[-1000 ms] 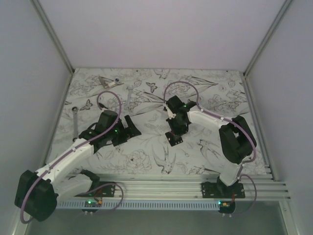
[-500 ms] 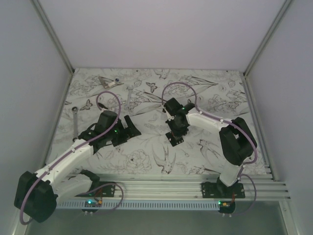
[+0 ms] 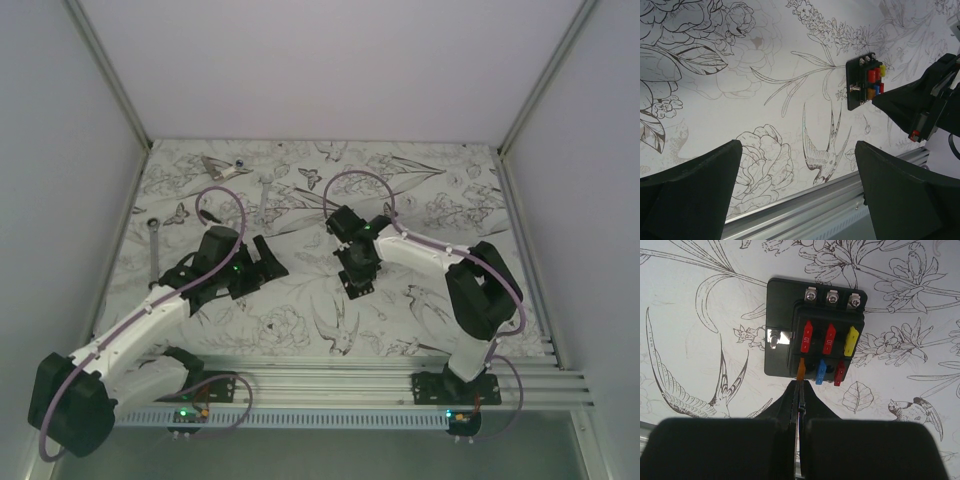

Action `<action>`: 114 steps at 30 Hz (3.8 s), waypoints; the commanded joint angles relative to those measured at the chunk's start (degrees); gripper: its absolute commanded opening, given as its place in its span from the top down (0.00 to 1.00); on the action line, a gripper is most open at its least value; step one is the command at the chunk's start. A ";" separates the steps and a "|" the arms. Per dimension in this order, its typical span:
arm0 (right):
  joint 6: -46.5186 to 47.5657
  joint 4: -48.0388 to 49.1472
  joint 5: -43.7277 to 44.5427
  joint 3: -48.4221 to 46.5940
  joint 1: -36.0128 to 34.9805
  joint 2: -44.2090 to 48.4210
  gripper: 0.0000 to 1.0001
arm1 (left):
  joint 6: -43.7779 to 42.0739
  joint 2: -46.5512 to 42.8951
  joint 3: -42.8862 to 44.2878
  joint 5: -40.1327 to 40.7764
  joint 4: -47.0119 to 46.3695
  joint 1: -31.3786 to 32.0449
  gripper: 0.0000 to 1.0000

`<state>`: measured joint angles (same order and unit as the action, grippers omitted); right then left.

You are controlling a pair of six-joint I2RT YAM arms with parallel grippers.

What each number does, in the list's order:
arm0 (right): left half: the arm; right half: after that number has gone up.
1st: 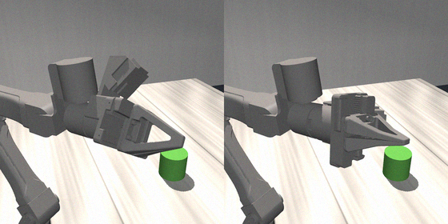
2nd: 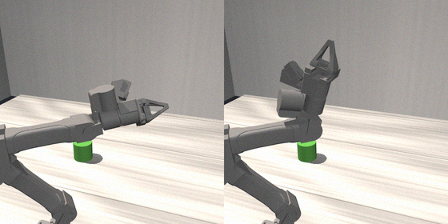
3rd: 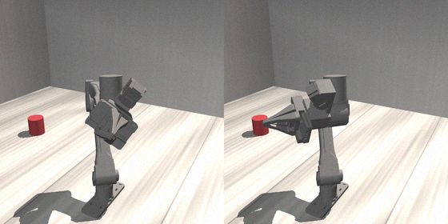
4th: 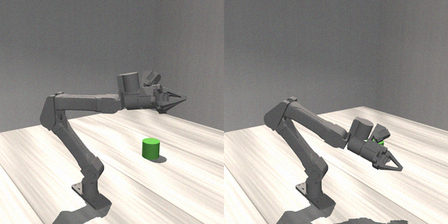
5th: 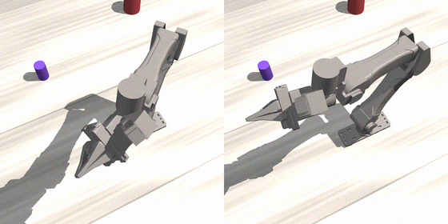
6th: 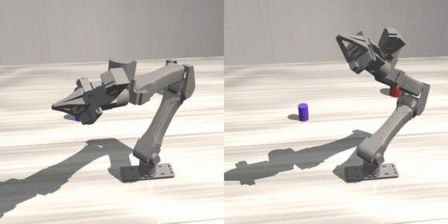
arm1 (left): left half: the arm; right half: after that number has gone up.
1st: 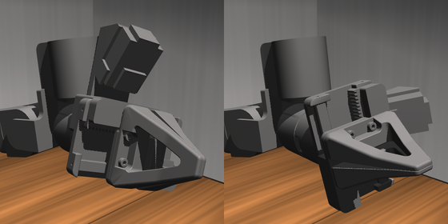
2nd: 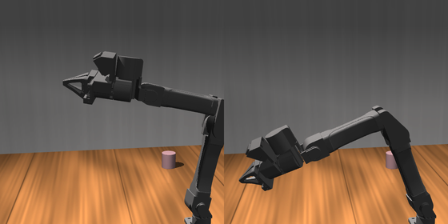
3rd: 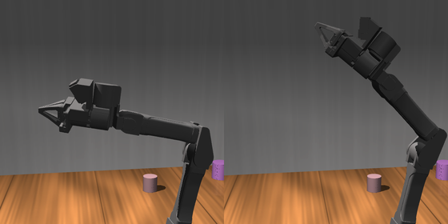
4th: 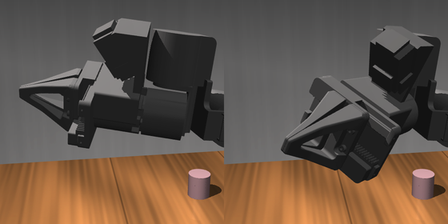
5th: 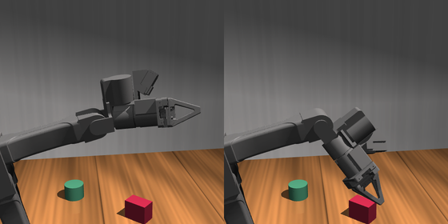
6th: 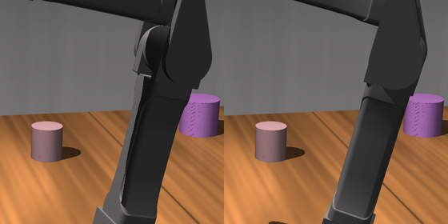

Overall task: Snap on the fuse box
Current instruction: Install the fuse at the fuse box base.

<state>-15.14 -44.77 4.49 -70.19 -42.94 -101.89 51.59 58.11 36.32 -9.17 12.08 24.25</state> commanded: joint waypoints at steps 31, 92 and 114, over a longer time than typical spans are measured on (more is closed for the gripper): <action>-3.09 3.34 2.34 -2.35 -4.81 -10.19 1.00 | 1.23 -1.51 -1.43 -0.46 1.01 -0.51 0.00; -3.94 2.14 6.11 -3.09 -3.47 -10.35 1.00 | 1.36 -2.03 -1.52 -0.81 1.10 -0.52 0.00; -3.86 7.83 5.31 1.15 -4.25 3.90 0.83 | 1.32 -2.32 -1.77 -0.70 1.10 -0.51 0.00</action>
<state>-18.15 -40.32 9.50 -71.26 -46.76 -103.15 52.93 56.51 35.59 -9.37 12.10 24.25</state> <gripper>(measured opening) 0.148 0.997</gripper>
